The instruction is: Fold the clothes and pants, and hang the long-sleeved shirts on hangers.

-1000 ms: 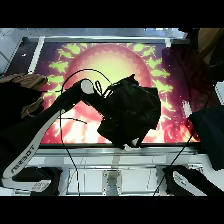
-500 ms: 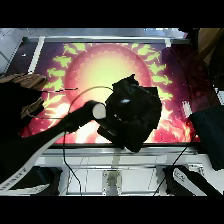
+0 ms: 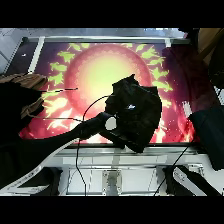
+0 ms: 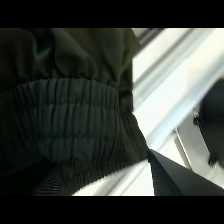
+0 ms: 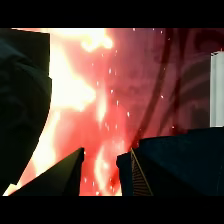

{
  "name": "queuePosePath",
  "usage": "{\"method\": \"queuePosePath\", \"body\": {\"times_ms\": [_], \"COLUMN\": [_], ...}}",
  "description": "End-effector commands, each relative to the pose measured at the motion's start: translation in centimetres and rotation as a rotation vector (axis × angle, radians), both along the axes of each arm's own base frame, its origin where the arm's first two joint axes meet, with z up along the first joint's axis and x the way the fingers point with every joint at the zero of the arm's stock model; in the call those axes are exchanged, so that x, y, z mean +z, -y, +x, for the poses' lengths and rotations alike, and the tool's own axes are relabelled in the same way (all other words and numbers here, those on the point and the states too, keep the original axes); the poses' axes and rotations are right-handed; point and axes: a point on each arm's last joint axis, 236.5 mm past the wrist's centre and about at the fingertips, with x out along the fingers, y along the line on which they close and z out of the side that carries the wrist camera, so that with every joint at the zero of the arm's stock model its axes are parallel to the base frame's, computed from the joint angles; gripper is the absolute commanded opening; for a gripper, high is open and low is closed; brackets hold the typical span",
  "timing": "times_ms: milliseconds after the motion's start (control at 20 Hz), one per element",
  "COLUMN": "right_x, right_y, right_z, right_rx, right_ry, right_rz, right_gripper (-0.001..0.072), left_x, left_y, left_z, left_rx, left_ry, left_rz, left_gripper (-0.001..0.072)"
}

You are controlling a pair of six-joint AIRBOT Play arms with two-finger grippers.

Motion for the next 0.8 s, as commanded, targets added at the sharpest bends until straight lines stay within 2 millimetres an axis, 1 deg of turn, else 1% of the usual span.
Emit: {"method": "queuePosePath", "body": {"times_ms": [0, 50, 100, 150, 200, 250, 300, 350, 400, 500, 650, 700, 750], "right_x": [0.0, 0.1, 0.1, 0.1, 0.1, 0.1, 0.0, -0.3, -0.7, -2.3, -5.6, -6.8, -8.0], "right_y": [-0.4, -0.6, -0.7, -0.7, -0.7, -0.7, -0.7, -0.9, -1.4, -3.3, -6.3, -7.3, -8.6], "right_z": [0.2, 0.2, 0.3, 0.3, 0.3, 0.3, 0.3, 0.3, 0.4, 0.6, 1.4, 1.8, 2.2], "right_rx": [0.011, 0.016, 0.018, 0.019, 0.019, 0.019, 0.018, 0.022, 0.032, 0.068, 0.103, 0.107, 0.11], "right_ry": [0.008, 0.011, 0.012, 0.012, 0.012, 0.012, 0.009, 0.005, 0.0, -0.021, -0.037, -0.035, -0.032], "right_rz": [0.014, 0.022, 0.026, 0.027, 0.028, 0.027, 0.029, 0.038, 0.06, 0.145, 0.3, 0.359, 0.429], "right_gripper": [0.0342, 0.0342, 0.0341, 0.0341, 0.0341, 0.0341, 0.0341, 0.0341, 0.0341, 0.0341, 0.0341, 0.0341, 0.0341], "left_x": [-1.7, -1.9, -2.1, -2.5, -3.1, -3.7, -4.3, -4.4, -3.7, -1.1, 3.2, 4.4, 5.2], "left_y": [1.0, 1.0, 0.4, -0.8, -3.0, -5.8, -9.4, -12.9, -16.4, -22.4, -30.3, -32.2, -33.3], "left_z": [1.9, 2.7, 3.9, 5.1, 6.3, 7.4, 8.9, 10.7, 13.2, 18.1, 23.3, 24.5, 25.3], "left_rx": [0.086, 0.101, 0.109, 0.111, 0.1, 0.084, 0.07, 0.074, 0.112, 0.244, 0.459, 0.52, 0.571], "left_ry": [0.011, 0.028, 0.056, 0.077, 0.092, 0.102, 0.122, 0.154, 0.202, 0.292, 0.351, 0.361, 0.356], "left_rz": [-0.011, -0.014, -0.003, 0.026, 0.088, 0.169, 0.271, 0.359, 0.427, 0.474, 0.468, 0.459, 0.435], "left_gripper": [0.036, 0.0017, 0.0023, 0.0022, 0.0022, 0.0022, 0.0022, 0.0022, 0.0022, 0.0022, 0.0021, 0.0022, 0.0023]}}
